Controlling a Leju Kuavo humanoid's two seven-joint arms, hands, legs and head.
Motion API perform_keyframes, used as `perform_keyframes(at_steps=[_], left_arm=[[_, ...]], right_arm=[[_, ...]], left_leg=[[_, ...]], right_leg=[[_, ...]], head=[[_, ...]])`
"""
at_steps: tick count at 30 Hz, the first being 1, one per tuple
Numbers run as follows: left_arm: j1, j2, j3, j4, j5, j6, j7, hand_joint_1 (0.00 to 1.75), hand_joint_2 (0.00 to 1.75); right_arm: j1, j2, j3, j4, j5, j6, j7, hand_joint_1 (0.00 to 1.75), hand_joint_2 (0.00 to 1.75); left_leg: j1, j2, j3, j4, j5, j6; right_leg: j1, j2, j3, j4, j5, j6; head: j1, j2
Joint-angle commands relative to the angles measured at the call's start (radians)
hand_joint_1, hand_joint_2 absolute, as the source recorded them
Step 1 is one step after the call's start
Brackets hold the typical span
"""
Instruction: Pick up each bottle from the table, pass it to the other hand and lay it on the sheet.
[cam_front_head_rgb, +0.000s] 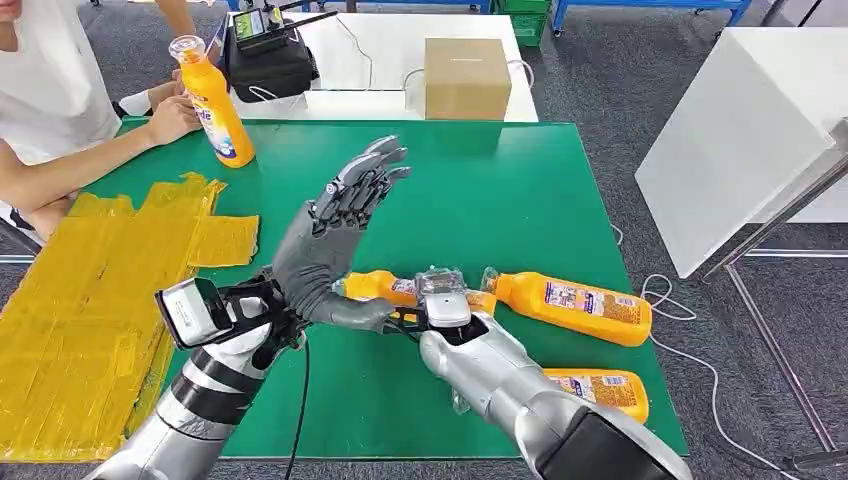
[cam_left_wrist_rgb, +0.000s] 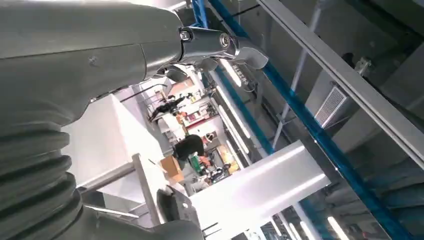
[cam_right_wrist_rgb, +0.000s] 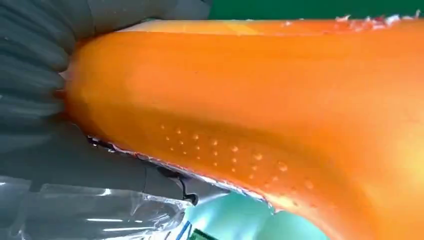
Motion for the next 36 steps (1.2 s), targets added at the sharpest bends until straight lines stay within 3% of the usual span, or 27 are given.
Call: perform_keyframes(at_steps=[1, 3, 4, 5, 6, 7, 8, 9, 10, 12, 14, 15, 16, 19, 24, 26, 36], left_arm=[[0.0, 0.046, -0.018, 0.008, -0.009, 0.027, 0.007, 0.0, 1.75], [0.003, 0.048, -0.018, 0.005, -0.008, 0.027, 0.007, 0.0, 1.75], [0.006, 0.051, -0.016, 0.008, -0.016, 0.038, 0.007, 0.0, 1.75], [0.008, 0.052, -0.015, 0.015, -0.023, 0.051, 0.007, 0.0, 1.75], [0.015, 0.057, -0.012, 0.029, -0.04, 0.075, 0.007, 0.0, 1.75], [0.026, 0.063, -0.005, 0.035, -0.061, 0.096, 0.007, 0.0, 1.75], [0.035, 0.068, -0.005, 0.035, -0.07, 0.109, 0.007, 0.0, 1.75], [0.066, 0.077, 0.013, 0.024, -0.098, 0.133, 0.007, 0.0, 1.75], [0.079, 0.083, 0.017, 0.012, -0.104, 0.134, 0.007, 0.0, 1.75], [0.155, 0.09, 0.07, -0.022, -0.155, 0.161, 0.018, 0.0, 1.75], [0.234, 0.098, 0.103, -0.067, -0.19, 0.191, 0.059, 0.0, 1.75], [0.251, 0.103, 0.103, -0.074, -0.194, 0.192, 0.058, 0.0, 1.75], [0.256, 0.105, 0.102, -0.076, -0.196, 0.193, 0.056, 0.0, 1.75], [0.256, 0.101, 0.105, -0.074, -0.206, 0.2, 0.067, 0.0, 1.75], [0.306, 0.118, 0.112, -0.08, -0.268, 0.245, 0.194, 0.0, 1.75], [0.286, 0.116, 0.108, -0.068, -0.248, 0.23, 0.237, 0.0, 1.75], [0.275, 0.112, 0.107, -0.062, -0.245, 0.23, 0.244, 0.0, 1.75]], right_arm=[[-0.061, 0.003, -0.234, -0.013, -0.208, -0.297, -0.197, 1.75, 1.75], [-0.076, 0.002, -0.236, -0.01, -0.209, -0.29, -0.196, 1.75, 1.75], [-0.07, 0.002, -0.286, -0.029, -0.254, -0.34, -0.252, 1.75, 1.75], [-0.069, 0.008, -0.339, -0.032, -0.303, -0.385, -0.328, 1.75, 1.75], [-0.065, 0.018, -0.446, -0.067, -0.412, -0.441, -0.483, 1.75, 1.75], [-0.049, 0.025, -0.548, -0.139, -0.531, -0.442, -0.64, 1.75, 1.75], [-0.043, 0.026, -0.585, -0.172, -0.587, -0.415, -0.702, 1.75, 1.75], [0.015, 0.016, -0.626, -0.341, -0.695, -0.345, -0.79, 1.75, 1.75], [0.056, 0.002, -0.613, -0.44, -0.717, -0.331, -0.776, 1.75, 1.75], [0.278, -0.095, -0.538, -0.883, -0.813, -0.342, -0.739, 1.75, 1.75], [0.449, -0.174, -0.505, -1.075, -0.76, -0.413, -0.792, 1.75, 1.75], [0.49, -0.19, -0.502, -1.1, -0.757, -0.417, -0.808, 1.75, 1.75], [0.501, -0.194, -0.502, -1.102, -0.757, -0.417, -0.818, 1.75, 1.75], [0.498, -0.185, -0.505, -1.078, -0.743, -0.432, -0.838, 1.75, 1.75], [0.683, -0.171, -0.486, -1.112, -0.625, -0.498, -0.914, 1.75, 1.75], [0.687, -0.168, -0.436, -1.067, -0.549, -0.516, -0.914, 1.75, 1.75], [0.672, -0.16, -0.433, -1.053, -0.542, -0.524, -0.919, 1.75, 1.75]], left_leg=[[0.0, 0.001, 0.001, 0.0, -0.001, -0.002], [0.0, 0.001, 0.002, 0.0, -0.001, -0.003], [0.0, 0.001, 0.0, 0.001, -0.001, -0.002], [0.0, 0.001, 0.0, 0.0, -0.001, -0.002], [0.0, 0.0, 0.0, 0.0, 0.0, -0.002], [0.0, 0.0, 0.002, 0.0, -0.001, -0.003], [0.0, 0.0, 0.0, 0.0, -0.001, -0.002], [0.0, 0.002, -0.001, 0.0, -0.001, -0.002], [-0.001, 0.003, 0.001, 0.0, -0.002, -0.003], [0.0, 0.002, 0.001, -0.001, -0.002, -0.003], [0.002, -0.003, 0.004, -0.003, -0.001, -0.002], [0.001, -0.005, 0.0, -0.002, 0.0, -0.001], [0.002, -0.008, 0.007, -0.005, -0.002, -0.002], [0.001, -0.01, 0.002, -0.002, -0.003, -0.002], [0.0, -0.007, 0.0, -0.003, -0.004, -0.004], [0.001, -0.007, 0.002, -0.003, -0.005, -0.005], [0.001, -0.003, -0.004, -0.001, -0.003, -0.003]], right_leg=[[0.0, 0.0, 0.001, 0.0, -0.001, -0.001], [0.0, 0.001, 0.001, 0.001, -0.001, -0.001], [0.0, 0.001, 0.0, 0.001, -0.001, -0.001], [0.0, 0.001, -0.001, 0.001, -0.001, -0.001], [0.0, 0.0, 0.0, 0.0, -0.001, -0.001], [0.0, -0.001, 0.002, 0.0, -0.001, -0.001], [0.0, 0.0, 0.0, 0.0, 0.0, -0.001], [0.0, 0.002, -0.001, 0.001, 0.0, -0.001], [-0.001, 0.003, 0.0, 0.001, -0.001, -0.001], [0.0, 0.001, 0.0, -0.001, -0.001, -0.001], [0.002, -0.003, 0.005, -0.005, -0.001, -0.001], [0.001, -0.005, 0.001, -0.002, -0.001, 0.0], [0.001, -0.008, 0.01, -0.008, -0.002, -0.001], [0.001, -0.009, 0.005, -0.004, -0.004, -0.001], [0.0, -0.007, 0.003, -0.005, -0.004, -0.003], [0.0, -0.008, 0.004, -0.005, -0.005, -0.003], [0.001, -0.005, -0.004, -0.002, -0.003, -0.002]], head=[[0.0, 0.0], [0.0, 0.0], [0.0, 0.0], [0.0, 0.0], [0.0, 0.0], [0.0, 0.0], [0.0, 0.0], [0.0, 0.0], [0.0, 0.0], [0.0, 0.0], [0.0, 0.0], [-0.001, 0.0], [0.0, 0.0], [0.001, 0.0], [0.0, 0.0], [0.0, 0.0], [-0.001, 0.0]])
